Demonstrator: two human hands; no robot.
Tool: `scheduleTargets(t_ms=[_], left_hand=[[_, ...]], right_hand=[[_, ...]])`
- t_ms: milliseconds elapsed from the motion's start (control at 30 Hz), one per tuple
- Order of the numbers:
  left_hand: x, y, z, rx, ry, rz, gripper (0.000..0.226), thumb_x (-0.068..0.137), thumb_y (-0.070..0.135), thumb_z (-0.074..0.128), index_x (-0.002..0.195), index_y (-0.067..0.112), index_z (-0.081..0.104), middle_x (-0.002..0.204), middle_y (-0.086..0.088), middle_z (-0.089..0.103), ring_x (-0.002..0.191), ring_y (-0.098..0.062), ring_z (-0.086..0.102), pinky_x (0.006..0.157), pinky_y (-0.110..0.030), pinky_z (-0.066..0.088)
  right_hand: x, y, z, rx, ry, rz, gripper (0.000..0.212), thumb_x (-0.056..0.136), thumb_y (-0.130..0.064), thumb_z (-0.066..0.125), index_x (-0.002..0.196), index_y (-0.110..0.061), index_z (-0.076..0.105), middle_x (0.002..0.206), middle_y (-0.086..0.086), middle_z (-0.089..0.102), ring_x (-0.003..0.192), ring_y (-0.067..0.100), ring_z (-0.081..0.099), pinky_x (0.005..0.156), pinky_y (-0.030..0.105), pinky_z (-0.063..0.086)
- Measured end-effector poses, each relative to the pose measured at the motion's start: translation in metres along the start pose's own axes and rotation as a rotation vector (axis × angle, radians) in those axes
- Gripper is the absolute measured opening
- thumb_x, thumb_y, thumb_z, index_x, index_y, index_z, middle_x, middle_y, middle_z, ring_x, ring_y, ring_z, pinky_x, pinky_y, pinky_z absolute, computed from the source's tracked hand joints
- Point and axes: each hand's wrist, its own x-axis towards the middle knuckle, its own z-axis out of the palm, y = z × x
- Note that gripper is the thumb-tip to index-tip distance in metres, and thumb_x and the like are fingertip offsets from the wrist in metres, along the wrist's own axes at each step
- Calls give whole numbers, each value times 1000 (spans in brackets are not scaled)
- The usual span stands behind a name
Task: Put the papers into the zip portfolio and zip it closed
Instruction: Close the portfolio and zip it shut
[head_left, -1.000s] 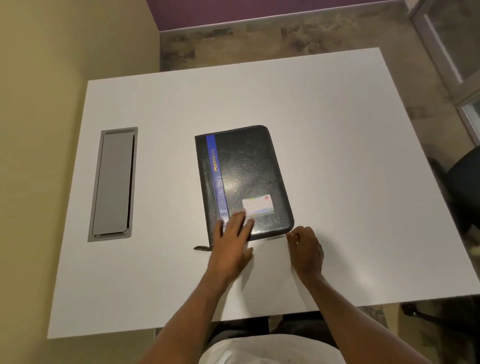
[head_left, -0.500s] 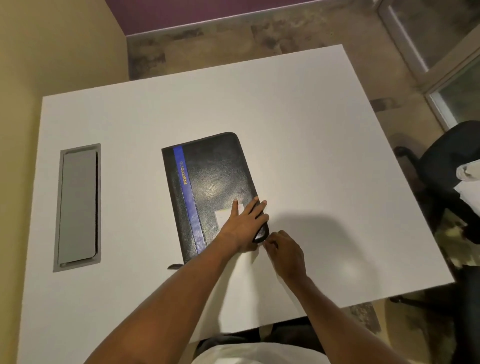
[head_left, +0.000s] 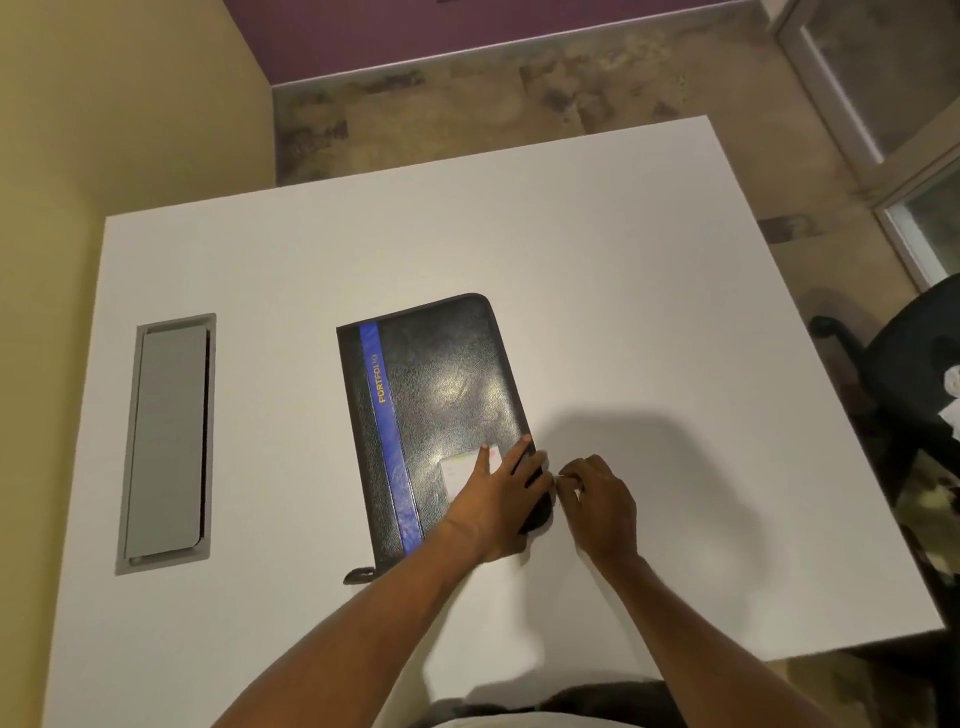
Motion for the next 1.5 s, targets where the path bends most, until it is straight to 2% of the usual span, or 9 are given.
scheduleTargets(t_ms=[233,367,700,833,967,1067,1233,1400,1500], left_hand=[[-1,4,-6,-3,-7,-24,90,78,46,78,151,13,36,166,-15,27,159,-37,15,117,-69,29],[-1,8,-6,2,-11,-40,90,76,41,79,150,12,36,162,-14,32,158,-38,19,116,-69,31],[0,8,1,-64,-50,-65,81,83,36,76,150,13,36,167,-14,24,160,-37,11,118,-70,27],[-4,9,5,-92,-10,-62,58,95,31,62,146,15,40,169,-12,26,161,-35,13,119,-70,27],[-6,5,3,-103,-4,-71,51,87,43,67,133,23,57,162,-5,46,156,-30,33,112,-64,43],[-3,2,4,-201,97,-32,66,83,56,60,139,22,53,164,-8,42,156,-30,33,120,-66,29],[30,-45,-32,-391,364,-327,75,93,55,51,157,19,39,171,-7,29,160,-27,22,126,-58,22],[83,-131,-68,-462,371,-627,83,94,55,48,163,16,27,175,-7,14,163,-26,6,128,-59,12],[107,-159,-74,-523,305,-690,96,90,59,56,166,17,16,176,-6,6,163,-27,-2,125,-68,11]], right_hand=[[58,-19,-7,-61,-39,-129,8,95,-31,69,88,-26,69,90,-8,63,72,19,63,70,35,50],[93,-38,-4,-48,-33,-140,11,93,-31,72,86,-23,69,88,-7,63,74,20,64,76,39,51],[183,-84,0,-93,-30,-176,12,93,-31,72,89,-20,73,94,-1,67,81,27,65,80,42,50],[214,-96,3,-102,-32,-189,12,93,-30,72,91,-18,73,95,1,67,83,28,66,82,43,50],[242,-107,6,-104,-34,-190,12,92,-29,73,91,-17,73,97,3,68,85,29,67,84,44,50],[251,-110,8,-96,-59,-189,12,91,-30,73,90,-18,73,96,2,67,84,29,66,82,44,51],[249,-101,9,-58,-55,-212,16,89,-32,77,83,-19,69,86,-2,62,76,25,63,75,41,51],[250,-95,11,-32,-73,-215,17,91,-34,75,83,-22,66,84,-6,59,73,20,59,70,40,52],[252,-94,12,-21,-80,-213,17,91,-35,75,84,-23,65,84,-7,59,73,19,58,68,39,52]])
